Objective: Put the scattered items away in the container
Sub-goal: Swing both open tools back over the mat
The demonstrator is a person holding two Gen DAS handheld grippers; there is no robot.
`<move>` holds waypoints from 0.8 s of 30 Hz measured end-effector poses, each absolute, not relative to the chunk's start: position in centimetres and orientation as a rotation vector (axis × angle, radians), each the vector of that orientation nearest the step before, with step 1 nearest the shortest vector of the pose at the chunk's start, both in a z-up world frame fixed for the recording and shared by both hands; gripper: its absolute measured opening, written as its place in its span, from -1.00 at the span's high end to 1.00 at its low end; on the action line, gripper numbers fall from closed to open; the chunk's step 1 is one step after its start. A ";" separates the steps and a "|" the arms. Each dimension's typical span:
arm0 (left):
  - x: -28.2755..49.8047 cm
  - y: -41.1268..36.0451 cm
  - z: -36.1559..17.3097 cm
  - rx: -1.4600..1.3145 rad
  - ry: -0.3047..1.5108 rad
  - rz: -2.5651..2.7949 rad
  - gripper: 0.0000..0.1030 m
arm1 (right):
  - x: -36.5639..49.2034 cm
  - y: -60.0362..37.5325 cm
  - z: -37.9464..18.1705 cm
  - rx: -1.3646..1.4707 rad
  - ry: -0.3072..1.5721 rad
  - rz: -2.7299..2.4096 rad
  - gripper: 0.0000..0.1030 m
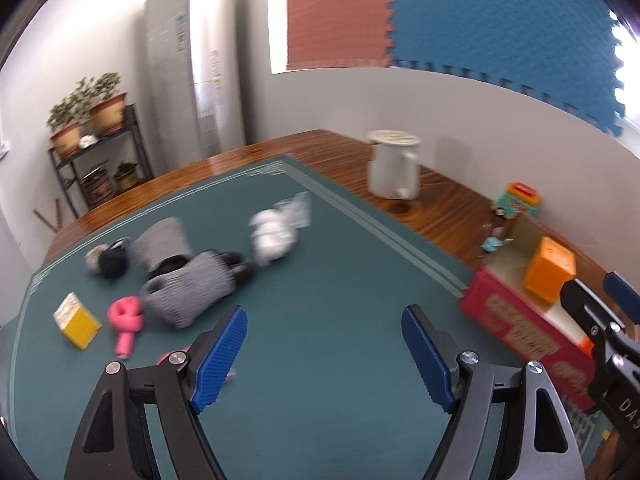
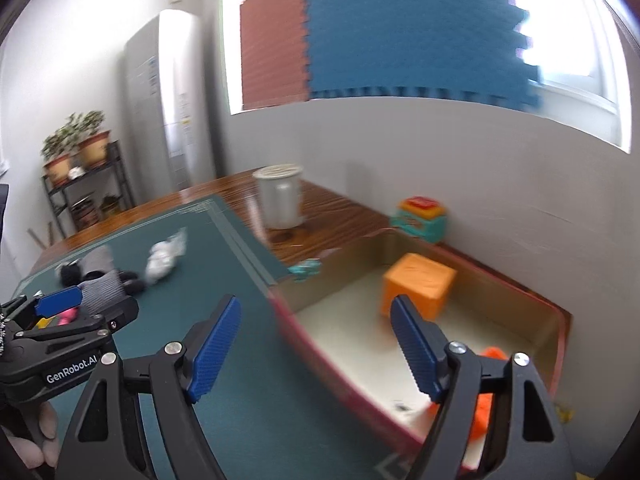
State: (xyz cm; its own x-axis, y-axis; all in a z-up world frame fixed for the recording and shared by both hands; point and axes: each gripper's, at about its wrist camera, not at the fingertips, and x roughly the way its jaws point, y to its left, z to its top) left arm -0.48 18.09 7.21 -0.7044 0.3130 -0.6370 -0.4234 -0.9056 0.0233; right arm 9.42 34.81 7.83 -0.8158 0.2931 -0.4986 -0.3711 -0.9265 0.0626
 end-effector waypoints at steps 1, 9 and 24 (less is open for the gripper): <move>-0.7 17.2 7.2 -0.925 0.229 2.586 -0.58 | 8.9 34.1 7.9 -0.718 0.219 2.710 -0.57; -2.1 10.6 6.9 -0.974 0.144 2.692 -0.58 | 5.0 28.8 7.9 -0.837 0.117 2.800 -0.58; -6.6 -2.2 5.3 -1.128 -0.127 2.901 -0.58 | -1.4 19.4 6.2 -1.074 -0.164 2.945 -0.60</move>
State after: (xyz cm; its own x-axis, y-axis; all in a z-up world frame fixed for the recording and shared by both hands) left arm -6.56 -2.18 5.27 -0.7374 0.0542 -0.6732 0.0049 -0.9963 -0.0856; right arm -1.42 19.38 6.21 -0.7660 0.0381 -0.6418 0.0336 -0.9945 -0.0991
